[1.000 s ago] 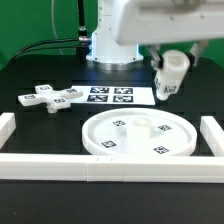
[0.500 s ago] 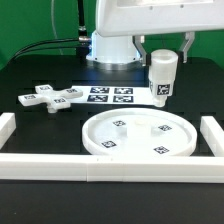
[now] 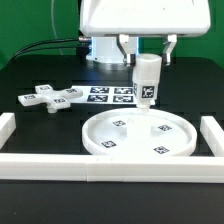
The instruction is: Assemble round table
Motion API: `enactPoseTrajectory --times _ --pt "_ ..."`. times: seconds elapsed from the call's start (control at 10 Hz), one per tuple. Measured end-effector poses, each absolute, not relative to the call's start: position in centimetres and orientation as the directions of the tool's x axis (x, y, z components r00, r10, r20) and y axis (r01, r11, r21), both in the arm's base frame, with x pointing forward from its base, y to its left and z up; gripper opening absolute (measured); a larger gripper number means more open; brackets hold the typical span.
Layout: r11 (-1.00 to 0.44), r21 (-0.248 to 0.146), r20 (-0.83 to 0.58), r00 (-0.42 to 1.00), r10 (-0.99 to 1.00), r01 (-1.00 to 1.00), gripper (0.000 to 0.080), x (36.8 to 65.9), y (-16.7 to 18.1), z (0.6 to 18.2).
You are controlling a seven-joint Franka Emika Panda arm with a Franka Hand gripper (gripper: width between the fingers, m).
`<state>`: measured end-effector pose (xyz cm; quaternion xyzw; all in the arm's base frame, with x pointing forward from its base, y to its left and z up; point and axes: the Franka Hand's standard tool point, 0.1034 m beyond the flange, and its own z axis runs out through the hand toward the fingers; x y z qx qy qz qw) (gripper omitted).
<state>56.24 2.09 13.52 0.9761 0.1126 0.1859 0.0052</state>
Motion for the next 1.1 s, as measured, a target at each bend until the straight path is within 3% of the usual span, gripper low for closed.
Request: enactPoseTrajectory --times 0.7,1.1 --pt "-0.960 0.073 0.347 0.895 0.280 0.272 0.0409 55.6 2.0 13.0" --pt "-0.957 0.061 0.325 0.901 0.287 0.283 0.0409 55.0 2.8 11.5"
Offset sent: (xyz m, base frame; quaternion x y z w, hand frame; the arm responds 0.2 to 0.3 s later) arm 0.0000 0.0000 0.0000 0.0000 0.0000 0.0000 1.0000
